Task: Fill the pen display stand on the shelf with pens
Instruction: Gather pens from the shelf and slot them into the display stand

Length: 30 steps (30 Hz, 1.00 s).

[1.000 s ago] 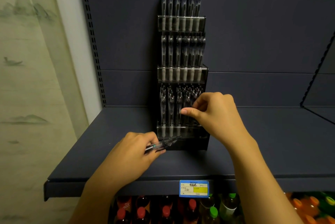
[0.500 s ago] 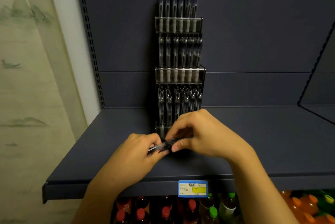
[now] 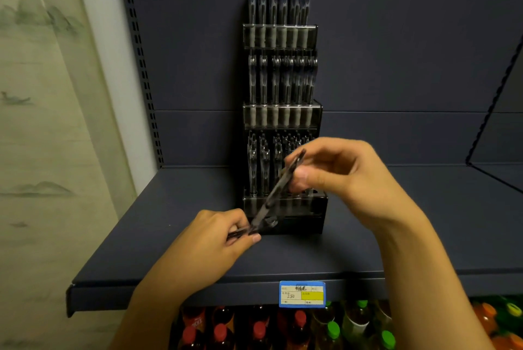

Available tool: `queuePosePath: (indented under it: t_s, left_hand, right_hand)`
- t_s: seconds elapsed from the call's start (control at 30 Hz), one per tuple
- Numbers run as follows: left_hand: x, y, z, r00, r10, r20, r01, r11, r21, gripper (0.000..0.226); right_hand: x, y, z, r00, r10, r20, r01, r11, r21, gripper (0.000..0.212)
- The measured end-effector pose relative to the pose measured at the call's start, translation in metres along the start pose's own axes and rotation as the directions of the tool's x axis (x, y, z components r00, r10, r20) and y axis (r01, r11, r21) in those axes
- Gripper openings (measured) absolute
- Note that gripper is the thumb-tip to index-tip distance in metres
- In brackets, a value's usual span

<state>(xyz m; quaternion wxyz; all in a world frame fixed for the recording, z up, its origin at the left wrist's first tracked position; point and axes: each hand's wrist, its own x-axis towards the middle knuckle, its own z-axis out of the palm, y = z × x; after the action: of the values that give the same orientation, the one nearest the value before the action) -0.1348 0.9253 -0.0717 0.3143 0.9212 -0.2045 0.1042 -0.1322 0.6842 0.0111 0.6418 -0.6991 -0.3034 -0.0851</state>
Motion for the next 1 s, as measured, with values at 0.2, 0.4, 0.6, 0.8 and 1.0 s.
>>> queuePosePath:
  t_s: [0.2, 0.4, 0.6, 0.8, 1.0]
  left_hand:
    - [0.002, -0.003, 0.0, 1.0, -0.008, 0.009, 0.008, 1.0, 0.006, 0.021]
    - [0.003, -0.003, 0.001, 1.0, -0.011, 0.016, 0.011, 1.0, 0.02, 0.021]
    - [0.005, -0.002, 0.0, 1.0, -0.002, 0.004, 0.002, 0.999, 0.04, 0.024]
    - [0.006, -0.002, -0.001, 1.0, -0.002, -0.001, 0.002, 0.999, 0.042, 0.025]
    - [0.006, -0.002, 0.0, 1.0, -0.006, -0.004, 0.007, 0.999, 0.045, 0.025]
  right_hand:
    - [0.01, -0.005, -0.016, 0.948, -0.069, -0.312, 0.092, 0.994, 0.062, 0.017]
    - [0.019, -0.001, -0.025, 0.89, -0.117, -0.44, 0.039, 0.983, -0.182, 0.015]
    - [0.025, 0.011, -0.02, 0.894, -0.047, -0.445, -0.114, 0.938, -0.327, 0.015]
    - [0.025, 0.015, -0.014, 0.913, 0.022, -0.408, -0.22, 0.869, -0.444, 0.011]
    - [0.022, 0.02, -0.01, 0.918, 0.103, -0.384, -0.316, 0.775, -0.548, 0.01]
